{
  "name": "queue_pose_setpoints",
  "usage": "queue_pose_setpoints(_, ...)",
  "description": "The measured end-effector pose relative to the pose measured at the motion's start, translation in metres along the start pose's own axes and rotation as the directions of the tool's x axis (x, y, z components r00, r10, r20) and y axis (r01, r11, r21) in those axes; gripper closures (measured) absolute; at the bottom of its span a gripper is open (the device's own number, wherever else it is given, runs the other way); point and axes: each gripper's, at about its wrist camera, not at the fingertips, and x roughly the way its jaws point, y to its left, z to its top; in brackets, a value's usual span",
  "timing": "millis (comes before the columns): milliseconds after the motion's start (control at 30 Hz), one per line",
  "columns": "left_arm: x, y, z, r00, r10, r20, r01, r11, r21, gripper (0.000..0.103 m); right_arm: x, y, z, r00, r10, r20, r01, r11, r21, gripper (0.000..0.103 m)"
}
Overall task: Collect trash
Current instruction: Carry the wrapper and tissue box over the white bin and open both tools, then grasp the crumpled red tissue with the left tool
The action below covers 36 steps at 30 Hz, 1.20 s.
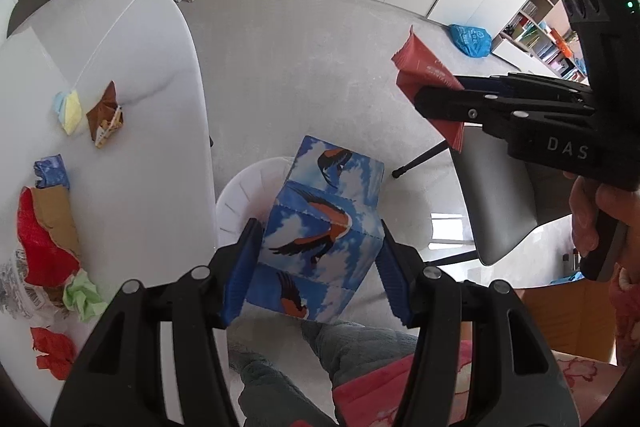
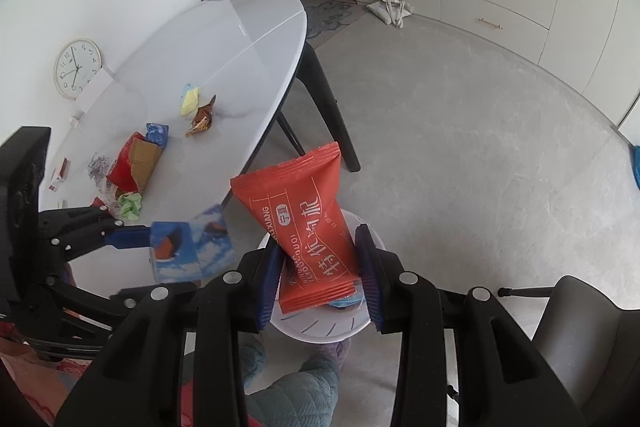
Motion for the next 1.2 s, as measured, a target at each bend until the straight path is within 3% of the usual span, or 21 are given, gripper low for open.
queue_pose_setpoints(333, 0.009, 0.002, 0.002, 1.0, 0.012, 0.019, -0.011, 0.999, -0.037, 0.035, 0.009, -0.008, 0.004, 0.999, 0.03, -0.022, -0.031, 0.999, -0.023, 0.066)
queue_pose_setpoints(600, -0.054, 0.029, -0.02, 0.985, 0.111, 0.133, -0.091, 0.985, -0.146, 0.013, 0.033, 0.009, -0.001, 0.996, 0.047, -0.071, -0.052, 0.996, -0.069, 0.065)
queue_pose_setpoints(867, -0.109, 0.075, -0.046, 0.959, 0.221, 0.18, -0.156, 0.936, -0.316, 0.011, 0.082, 0.031, -0.016, 0.983, 0.05, -0.179, -0.067, 0.994, -0.088, 0.064)
queue_pose_setpoints(967, -0.125, 0.091, -0.058, 0.947, 0.257, 0.191, -0.178, 0.919, -0.352, 0.008, 0.1, 0.038, -0.023, 0.976, 0.031, -0.217, -0.054, 0.993, -0.1, 0.056)
queue_pose_setpoints(1133, -0.14, 0.111, -0.075, 0.937, 0.29, 0.193, -0.199, 0.901, -0.386, 0.008, 0.126, 0.049, -0.033, 0.966, -0.027, -0.255, 0.001, 0.995, -0.101, 0.022)
queue_pose_setpoints(1200, -0.146, 0.119, -0.083, 0.935, 0.294, 0.196, -0.198, 0.896, -0.398, 0.008, 0.133, 0.053, -0.036, 0.962, -0.044, -0.27, 0.019, 0.995, -0.094, 0.017)
